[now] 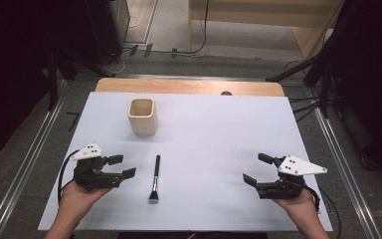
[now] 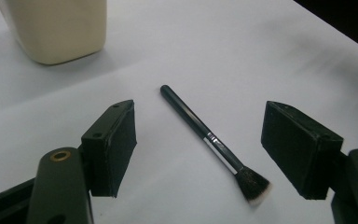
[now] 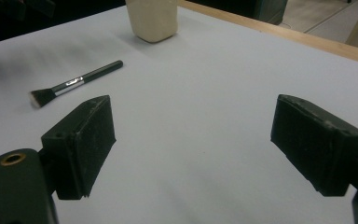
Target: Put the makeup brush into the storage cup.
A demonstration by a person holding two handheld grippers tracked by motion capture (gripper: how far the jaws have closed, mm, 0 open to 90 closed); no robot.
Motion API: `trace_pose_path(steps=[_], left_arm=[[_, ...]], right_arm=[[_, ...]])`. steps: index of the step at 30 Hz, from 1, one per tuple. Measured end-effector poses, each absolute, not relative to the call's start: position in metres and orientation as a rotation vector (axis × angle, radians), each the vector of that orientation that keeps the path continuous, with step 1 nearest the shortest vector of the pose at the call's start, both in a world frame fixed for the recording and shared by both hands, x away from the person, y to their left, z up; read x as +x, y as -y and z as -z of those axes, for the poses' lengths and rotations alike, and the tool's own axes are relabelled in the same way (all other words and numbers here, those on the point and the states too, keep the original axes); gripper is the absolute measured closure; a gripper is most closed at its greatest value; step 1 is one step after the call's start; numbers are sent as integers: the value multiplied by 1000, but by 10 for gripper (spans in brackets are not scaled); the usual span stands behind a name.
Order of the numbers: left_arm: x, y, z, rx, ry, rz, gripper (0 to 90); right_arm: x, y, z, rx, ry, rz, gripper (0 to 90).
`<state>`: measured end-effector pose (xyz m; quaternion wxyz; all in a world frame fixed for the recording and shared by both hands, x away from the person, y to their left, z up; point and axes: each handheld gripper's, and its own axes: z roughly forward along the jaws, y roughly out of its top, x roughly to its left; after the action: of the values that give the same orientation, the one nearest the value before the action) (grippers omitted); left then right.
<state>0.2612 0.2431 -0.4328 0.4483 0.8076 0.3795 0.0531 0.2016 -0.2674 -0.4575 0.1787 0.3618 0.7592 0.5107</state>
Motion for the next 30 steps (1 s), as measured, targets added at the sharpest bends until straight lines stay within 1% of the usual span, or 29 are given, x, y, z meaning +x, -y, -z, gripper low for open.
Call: trace_pose_path(steps=[11, 20, 30], left_arm=[[262, -244, 434, 2006, -920, -137, 271], [261, -245, 434, 2028, -893, -176, 271], [260, -244, 435, 2045, -865, -164, 274]], right_arm=[[204, 269, 458, 1055, -2142, -1470, 146], [203, 269, 459, 1070, -2149, -1472, 150], [203, 269, 459, 1068, -2149, -1473, 153]])
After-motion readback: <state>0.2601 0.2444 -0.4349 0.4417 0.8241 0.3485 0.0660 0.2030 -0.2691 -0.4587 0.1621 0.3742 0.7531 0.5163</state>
